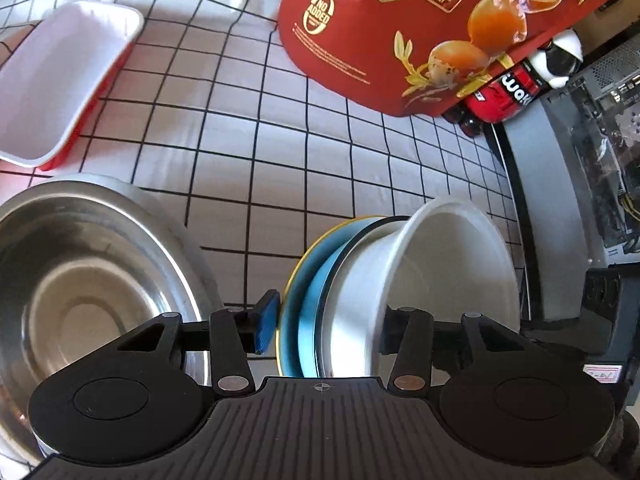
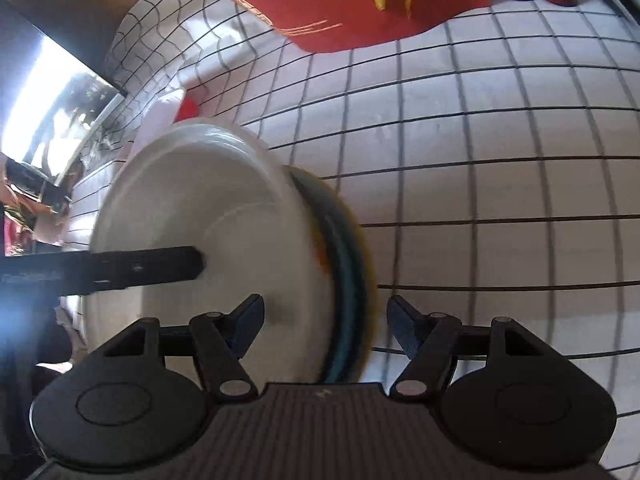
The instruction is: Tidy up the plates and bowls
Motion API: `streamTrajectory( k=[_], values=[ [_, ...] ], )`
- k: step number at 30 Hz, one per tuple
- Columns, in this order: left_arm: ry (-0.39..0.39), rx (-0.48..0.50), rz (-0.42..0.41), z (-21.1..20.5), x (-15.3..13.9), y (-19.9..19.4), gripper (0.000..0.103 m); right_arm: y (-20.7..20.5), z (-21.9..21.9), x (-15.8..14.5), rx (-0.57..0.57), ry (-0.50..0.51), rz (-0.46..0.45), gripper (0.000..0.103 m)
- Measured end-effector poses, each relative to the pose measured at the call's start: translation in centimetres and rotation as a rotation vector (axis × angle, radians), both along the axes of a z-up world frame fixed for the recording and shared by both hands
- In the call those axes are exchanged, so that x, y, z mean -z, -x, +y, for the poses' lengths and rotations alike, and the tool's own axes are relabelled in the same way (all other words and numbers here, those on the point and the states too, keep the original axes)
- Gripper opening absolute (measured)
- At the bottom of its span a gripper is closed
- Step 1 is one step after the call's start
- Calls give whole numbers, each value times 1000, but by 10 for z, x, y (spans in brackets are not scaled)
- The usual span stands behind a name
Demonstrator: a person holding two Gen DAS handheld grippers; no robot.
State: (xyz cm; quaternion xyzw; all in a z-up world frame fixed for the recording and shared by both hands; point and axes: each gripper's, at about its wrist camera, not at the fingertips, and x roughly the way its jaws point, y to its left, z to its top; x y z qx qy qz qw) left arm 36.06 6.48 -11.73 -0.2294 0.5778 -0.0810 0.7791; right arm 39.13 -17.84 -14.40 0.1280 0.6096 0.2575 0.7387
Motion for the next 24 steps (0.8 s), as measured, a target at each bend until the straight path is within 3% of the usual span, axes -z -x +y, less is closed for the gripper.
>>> streamTrajectory(
  k=[5,14,18,24],
  values=[
    [43,-27,41,3,7,-3,51,-2,1,-3,0,-61,25,71],
    [63,-25,73,-1,4,25,67,17,7,-7,-43,-35,47,71],
    [75,-39,63,0,3,43,68,26,6,-7,-32,-49,60,71],
    [117,-63,35,5,5,57,68,33,11,-12,-77,0,-5,70]
  ],
)
